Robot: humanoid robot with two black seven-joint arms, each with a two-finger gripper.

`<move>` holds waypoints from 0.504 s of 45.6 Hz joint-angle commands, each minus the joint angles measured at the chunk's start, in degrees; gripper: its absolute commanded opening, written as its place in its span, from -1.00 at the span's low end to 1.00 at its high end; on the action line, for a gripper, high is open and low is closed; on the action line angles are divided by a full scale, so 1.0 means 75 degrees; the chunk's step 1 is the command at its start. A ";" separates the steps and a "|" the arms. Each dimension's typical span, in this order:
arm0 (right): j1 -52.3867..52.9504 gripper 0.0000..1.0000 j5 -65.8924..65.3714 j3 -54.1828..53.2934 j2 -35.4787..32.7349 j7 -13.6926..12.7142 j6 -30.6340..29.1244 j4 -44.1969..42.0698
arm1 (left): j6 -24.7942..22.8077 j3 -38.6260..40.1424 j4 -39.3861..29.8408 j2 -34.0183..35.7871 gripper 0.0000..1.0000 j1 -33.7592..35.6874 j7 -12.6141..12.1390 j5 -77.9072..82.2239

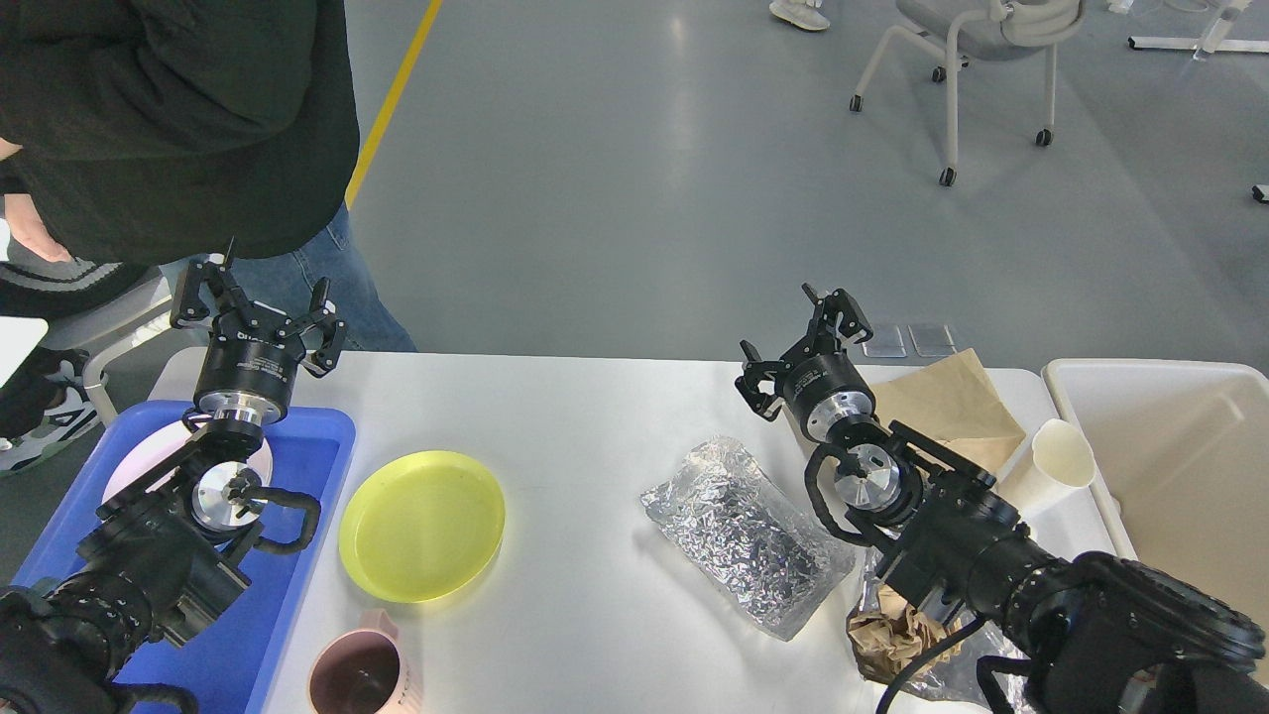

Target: Tidy desktop

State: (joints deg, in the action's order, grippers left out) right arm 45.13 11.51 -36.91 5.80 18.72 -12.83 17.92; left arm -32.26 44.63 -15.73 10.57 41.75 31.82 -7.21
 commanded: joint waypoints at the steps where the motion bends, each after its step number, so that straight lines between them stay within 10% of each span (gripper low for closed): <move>1: -0.0006 1.00 0.0000 0.0000 0.0000 0.0000 0.0000 -0.0010 | 0.0000 0.0002 0.0000 -0.0003 0.94 0.0000 0.0000 0.0000; 23: -0.0006 1.00 0.0000 0.0000 0.0000 0.0000 0.0000 0.0001 | 0.0000 0.0002 0.0000 -0.0003 0.94 0.0000 0.0000 0.0000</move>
State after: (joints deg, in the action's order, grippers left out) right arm 45.08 11.51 -36.91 5.80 18.72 -12.83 17.84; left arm -32.26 44.64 -15.73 10.57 41.75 31.82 -7.21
